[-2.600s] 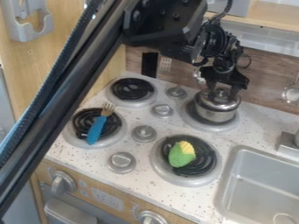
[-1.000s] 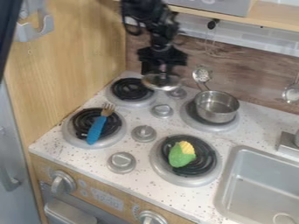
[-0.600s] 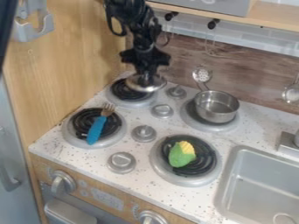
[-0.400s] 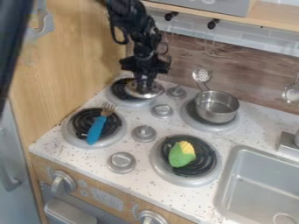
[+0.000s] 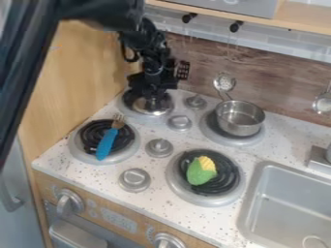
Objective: Open and move the lid of the pot and put it above the burner
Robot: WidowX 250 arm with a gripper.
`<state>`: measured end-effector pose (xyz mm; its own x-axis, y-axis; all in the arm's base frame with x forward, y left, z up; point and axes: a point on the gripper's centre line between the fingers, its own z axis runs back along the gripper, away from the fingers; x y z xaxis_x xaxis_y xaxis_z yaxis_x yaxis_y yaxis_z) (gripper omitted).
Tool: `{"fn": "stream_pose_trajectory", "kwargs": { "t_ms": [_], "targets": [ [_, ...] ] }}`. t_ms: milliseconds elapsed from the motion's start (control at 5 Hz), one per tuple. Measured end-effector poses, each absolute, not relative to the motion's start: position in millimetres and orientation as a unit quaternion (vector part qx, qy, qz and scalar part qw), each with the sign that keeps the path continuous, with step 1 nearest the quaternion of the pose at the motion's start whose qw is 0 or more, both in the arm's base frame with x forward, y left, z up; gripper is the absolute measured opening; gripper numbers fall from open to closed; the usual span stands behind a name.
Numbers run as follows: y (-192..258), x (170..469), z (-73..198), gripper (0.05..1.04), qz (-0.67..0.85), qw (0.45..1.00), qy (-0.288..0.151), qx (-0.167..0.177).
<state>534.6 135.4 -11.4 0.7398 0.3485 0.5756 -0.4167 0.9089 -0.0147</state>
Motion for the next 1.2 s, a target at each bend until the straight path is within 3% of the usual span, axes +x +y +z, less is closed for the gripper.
{"fn": "stream_pose_trajectory", "kwargs": {
  "t_ms": [400, 600, 800, 1000, 1200],
  "targets": [
    [143, 554, -13, 0.241, 0.220, 0.926, -0.303, 0.055],
    [145, 556, -17, 0.301, 0.218, 0.929, -0.293, 0.058],
    [149, 551, -19, 0.578, 0.208, 0.931, -0.289, 0.081],
    [145, 529, 10, 0.872, 0.196, 0.919, -0.321, 0.121],
    [138, 502, 58, 1.026, 0.197, 0.900, -0.364, 0.137]
  ]
}}
